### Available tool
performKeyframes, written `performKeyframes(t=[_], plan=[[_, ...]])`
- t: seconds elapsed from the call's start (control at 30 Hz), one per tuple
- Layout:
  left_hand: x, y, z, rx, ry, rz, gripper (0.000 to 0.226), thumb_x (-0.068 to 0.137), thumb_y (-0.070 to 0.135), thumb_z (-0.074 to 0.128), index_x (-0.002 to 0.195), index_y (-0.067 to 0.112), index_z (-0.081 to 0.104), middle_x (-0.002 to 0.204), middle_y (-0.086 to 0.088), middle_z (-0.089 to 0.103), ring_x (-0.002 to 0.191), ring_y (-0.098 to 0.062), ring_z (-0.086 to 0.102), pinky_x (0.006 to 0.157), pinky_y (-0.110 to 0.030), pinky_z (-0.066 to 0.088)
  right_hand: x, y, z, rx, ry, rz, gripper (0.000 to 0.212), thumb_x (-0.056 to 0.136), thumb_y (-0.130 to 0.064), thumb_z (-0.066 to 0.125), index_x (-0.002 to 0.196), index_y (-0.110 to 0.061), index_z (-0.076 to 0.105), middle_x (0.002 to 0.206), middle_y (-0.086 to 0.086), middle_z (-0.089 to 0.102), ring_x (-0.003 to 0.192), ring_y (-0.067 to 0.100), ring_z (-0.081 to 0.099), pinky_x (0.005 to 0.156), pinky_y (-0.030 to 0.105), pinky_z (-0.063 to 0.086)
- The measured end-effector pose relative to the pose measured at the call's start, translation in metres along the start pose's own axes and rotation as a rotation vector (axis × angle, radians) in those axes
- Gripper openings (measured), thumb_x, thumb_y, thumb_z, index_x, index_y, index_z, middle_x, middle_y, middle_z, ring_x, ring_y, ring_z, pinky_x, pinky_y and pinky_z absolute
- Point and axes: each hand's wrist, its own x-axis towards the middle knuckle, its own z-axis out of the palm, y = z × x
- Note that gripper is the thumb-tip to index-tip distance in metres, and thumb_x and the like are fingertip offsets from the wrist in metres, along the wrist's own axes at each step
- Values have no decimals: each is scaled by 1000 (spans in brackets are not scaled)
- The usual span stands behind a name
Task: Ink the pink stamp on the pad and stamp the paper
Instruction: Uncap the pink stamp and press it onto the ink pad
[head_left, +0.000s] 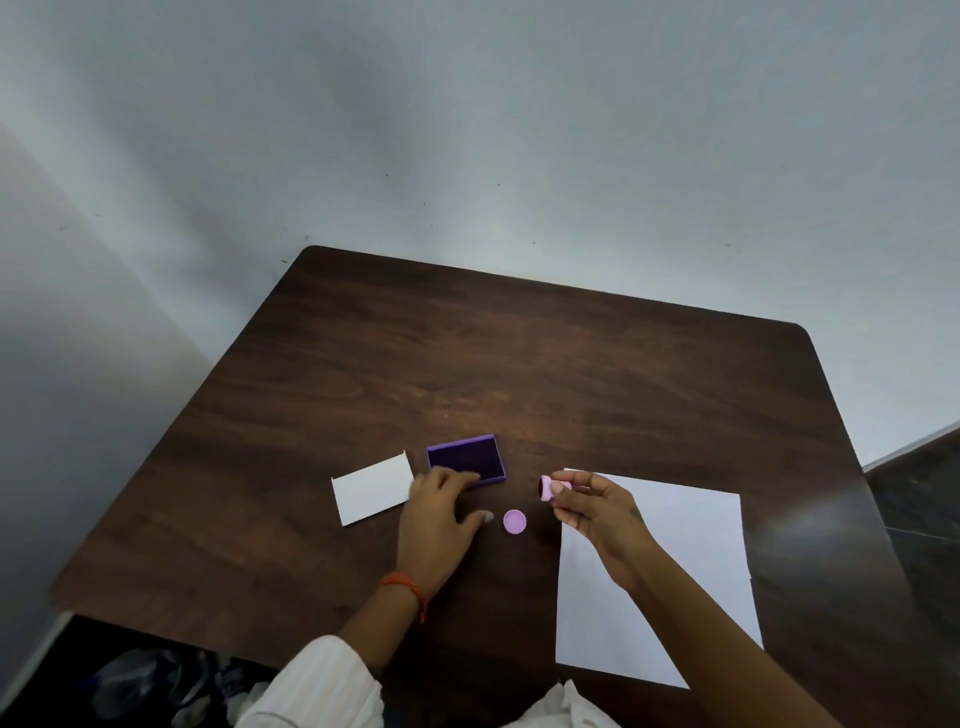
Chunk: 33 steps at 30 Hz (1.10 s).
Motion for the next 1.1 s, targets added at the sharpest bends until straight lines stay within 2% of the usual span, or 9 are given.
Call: performKeyframes(t=[0.13, 0.2, 0.27, 0.37, 0.43, 0.53, 0.67, 0.9, 1.1], plan=[[14, -24, -24, 149, 92, -57, 67, 66, 39, 77, 126, 25, 49, 129, -4, 51, 123, -25, 39, 100, -38, 34, 5, 0, 17, -214, -68, -96, 24, 78, -3, 68, 99, -14, 65, 105, 10, 67, 96, 23, 63, 75, 27, 54], [20, -35, -31, 218, 7, -112, 78, 66, 46, 75, 133, 26, 40, 140, -5, 42, 137, -26, 24, 113, -46, 17, 8, -2, 30, -342, -89, -174, 24, 78, -7, 69, 100, -16, 67, 105, 7, 68, 98, 22, 63, 81, 29, 54], [26, -43, -32, 310, -70, -105, 86, 66, 54, 72, 138, 27, 32, 148, -4, 33, 143, -26, 9, 114, -50, -3, 12, -5, 46, -477, -88, -296, 24, 77, -15, 71, 100, -18, 68, 100, 2, 69, 94, 17, 64, 77, 22, 52], [33, -51, -29, 368, -134, -30, 91, 66, 60, 67, 140, 27, 26, 152, -4, 26, 144, -27, -2, 110, -51, -14, 17, -9, 71, -644, -62, -479, 21, 77, -15, 68, 97, -16, 69, 96, 2, 69, 86, 13, 62, 67, 6, 45], [38, -54, -27, 376, -148, 9, 91, 66, 62, 65, 140, 27, 27, 152, -4, 25, 144, -28, -3, 109, -52, -18, 22, -9, 86, -769, -113, -615, 18, 80, -9, 60, 96, -9, 69, 98, 8, 70, 86, 15, 60, 70, 3, 40], [42, -58, -25, 385, -158, 48, 88, 67, 62, 63, 139, 26, 30, 152, -4, 28, 144, -29, -1, 108, -52, -20, 31, -6, 98, -1005, -248, -729, 23, 86, -4, 50, 104, -4, 65, 106, 15, 68, 97, 25, 61, 84, 21, 39], [45, -61, -23, 376, -189, 86, 83, 71, 62, 60, 140, 25, 30, 152, 2, 28, 144, -26, 1, 107, -51, -24, 42, 0, 103, -1223, -337, -785, 31, 82, -2, 57, 113, -9, 60, 115, 13, 62, 107, 25, 55, 92, 30, 41], [43, -66, -20, 375, -210, 119, 83, 76, 65, 49, 142, 24, 21, 152, 3, 27, 144, -25, 3, 108, -45, -22, 48, 14, 102, -1307, -333, -879, 29, 82, -5, 61, 111, -8, 59, 116, 13, 64, 111, 26, 56, 97, 35, 44], [46, -65, -20, 341, -190, 121, 81, 75, 65, 52, 141, 26, 26, 150, 4, 31, 144, -22, 7, 110, -41, -21, 50, 23, 103, -1286, -294, -952, 35, 77, -3, 64, 112, -6, 57, 114, 15, 64, 109, 28, 55, 94, 37, 45]])
